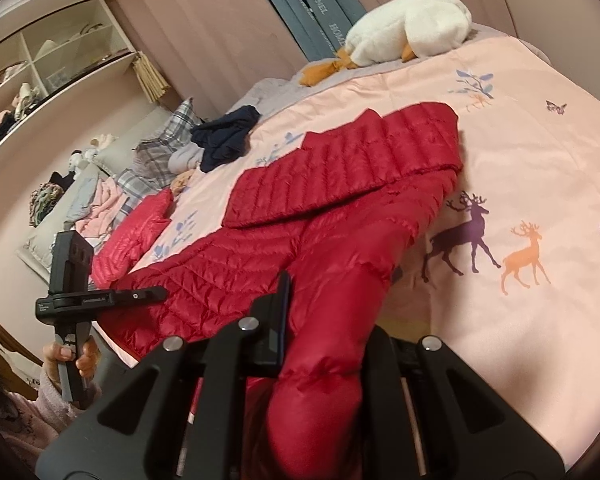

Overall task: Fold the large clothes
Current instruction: 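Lift the hem with both tools and carry it toward the collar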

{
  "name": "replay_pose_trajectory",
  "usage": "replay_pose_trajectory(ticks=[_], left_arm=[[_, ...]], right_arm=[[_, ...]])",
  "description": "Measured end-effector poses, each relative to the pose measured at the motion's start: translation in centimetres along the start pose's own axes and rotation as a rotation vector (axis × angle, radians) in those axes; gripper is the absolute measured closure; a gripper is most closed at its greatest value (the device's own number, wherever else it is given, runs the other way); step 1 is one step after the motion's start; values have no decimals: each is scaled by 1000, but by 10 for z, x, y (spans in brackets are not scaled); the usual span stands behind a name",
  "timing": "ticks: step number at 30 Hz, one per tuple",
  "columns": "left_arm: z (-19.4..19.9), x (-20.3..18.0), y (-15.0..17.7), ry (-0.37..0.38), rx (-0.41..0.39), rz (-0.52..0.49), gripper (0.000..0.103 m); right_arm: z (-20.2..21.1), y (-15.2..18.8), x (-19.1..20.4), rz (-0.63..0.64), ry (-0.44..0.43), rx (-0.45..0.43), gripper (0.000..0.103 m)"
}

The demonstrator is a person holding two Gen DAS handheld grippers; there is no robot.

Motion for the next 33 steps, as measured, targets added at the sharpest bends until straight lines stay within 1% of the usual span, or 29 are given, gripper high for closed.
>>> replay_pose_trajectory(ticks=[10, 18, 28, 33], left_arm=[[12, -9, -12, 29, -4, -26, 89], [31, -20, -34, 78, -38, -48, 89], [23, -13, -54, 88, -44, -21, 89], [26, -16, -65, 71, -71, -39, 89]], right_arm=[[26, -11, 16, 34, -52, -64, 91], [47, -25, 26, 61, -79, -123, 91], [44, -28, 11, -4, -72, -139, 90], [41, -36, 5, -24, -69, -162, 90]])
Point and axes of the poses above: each gripper's, at about its wrist camera, not at the fingertips, and z roughly against the way its jaws point, x to its left, y to its underside, the point moved 9 cm from there along -z, roughly the way its jaws point, and after that the axes turned 12 degrees about z, right-handed, at the moved point
